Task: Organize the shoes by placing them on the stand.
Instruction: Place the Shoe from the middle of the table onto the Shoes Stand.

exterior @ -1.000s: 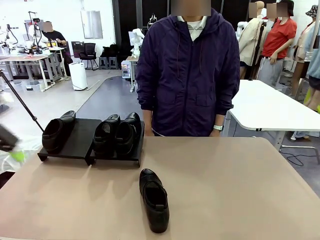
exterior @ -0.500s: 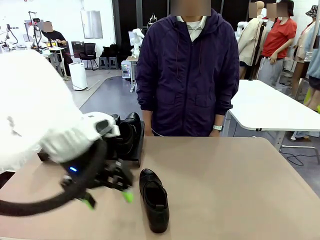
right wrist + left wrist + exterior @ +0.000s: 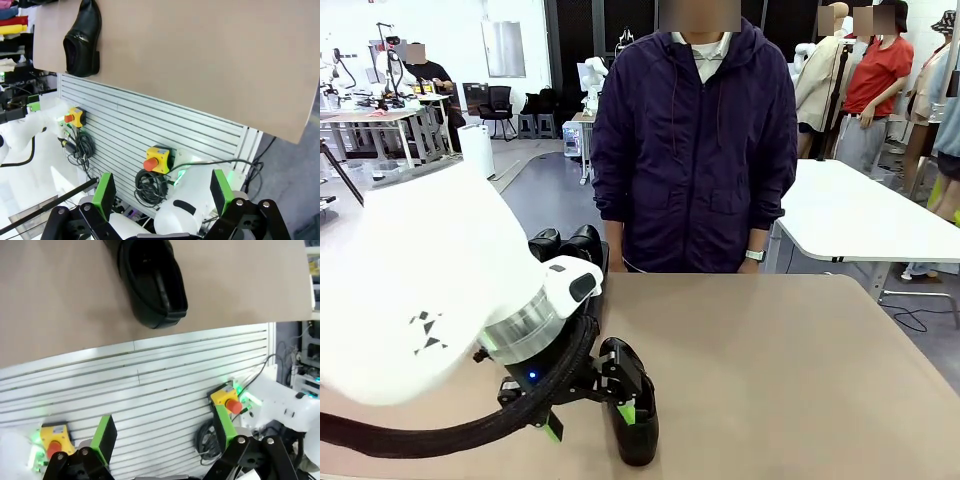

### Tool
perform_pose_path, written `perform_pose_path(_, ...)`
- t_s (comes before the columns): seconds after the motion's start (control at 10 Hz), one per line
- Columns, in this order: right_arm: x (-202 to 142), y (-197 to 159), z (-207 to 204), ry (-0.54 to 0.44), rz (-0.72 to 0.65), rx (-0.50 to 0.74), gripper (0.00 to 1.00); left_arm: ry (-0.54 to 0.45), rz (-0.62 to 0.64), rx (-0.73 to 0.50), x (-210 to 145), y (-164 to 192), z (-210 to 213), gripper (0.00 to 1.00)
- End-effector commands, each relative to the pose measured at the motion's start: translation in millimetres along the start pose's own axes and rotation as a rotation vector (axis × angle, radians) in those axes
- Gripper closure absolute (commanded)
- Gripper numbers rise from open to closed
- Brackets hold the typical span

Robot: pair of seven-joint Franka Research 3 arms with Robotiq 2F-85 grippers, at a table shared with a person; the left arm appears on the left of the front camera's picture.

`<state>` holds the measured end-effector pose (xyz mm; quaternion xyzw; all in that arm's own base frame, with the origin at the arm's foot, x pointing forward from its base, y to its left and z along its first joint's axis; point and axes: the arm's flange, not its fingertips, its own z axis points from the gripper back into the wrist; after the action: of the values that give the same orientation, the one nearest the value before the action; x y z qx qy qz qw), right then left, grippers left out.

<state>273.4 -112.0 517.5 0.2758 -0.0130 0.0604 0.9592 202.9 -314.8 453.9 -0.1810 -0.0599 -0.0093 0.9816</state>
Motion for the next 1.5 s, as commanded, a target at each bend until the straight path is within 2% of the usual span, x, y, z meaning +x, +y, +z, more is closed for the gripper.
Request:
perform_pose_path(0.0,1.6,0.6,3.9,0.002,0.000,0.004,0.00,0.023,-0.017,0.004,-0.7,7.4,13.9,0.00)
perform_pose_path(0.2,1.6,0.6,3.9,0.002,0.000,0.004,0.00,0.013,0.002,0.002,-0.1,2.8,4.3,0.00)
perform_pose_path(0.5,1.6,0.6,3.9,0.002,0.000,0.004,0.00,0.081,0.081,0.086,82.3,-23.8,-49.4,0.00)
perform_pose_path(0.6,1.6,0.6,3.9,0.002,0.000,0.004,0.00,0.045,0.122,0.111,98.6,-24.4,-62.9,0.00)
perform_pose_path(0.9,1.6,0.6,3.9,0.002,0.000,0.004,0.00,-0.001,0.179,0.165,119.2,-18.3,-91.0,0.00)
perform_pose_path(1.1,1.6,0.6,3.9,0.002,0.000,0.004,0.00,-0.043,0.278,0.231,135.3,-10.4,-116.2,0.00)
perform_pose_path(1.4,1.6,0.6,3.9,0.002,0.000,0.004,0.00,-0.098,0.270,0.259,142.8,-2.7,-142.8,0.00)
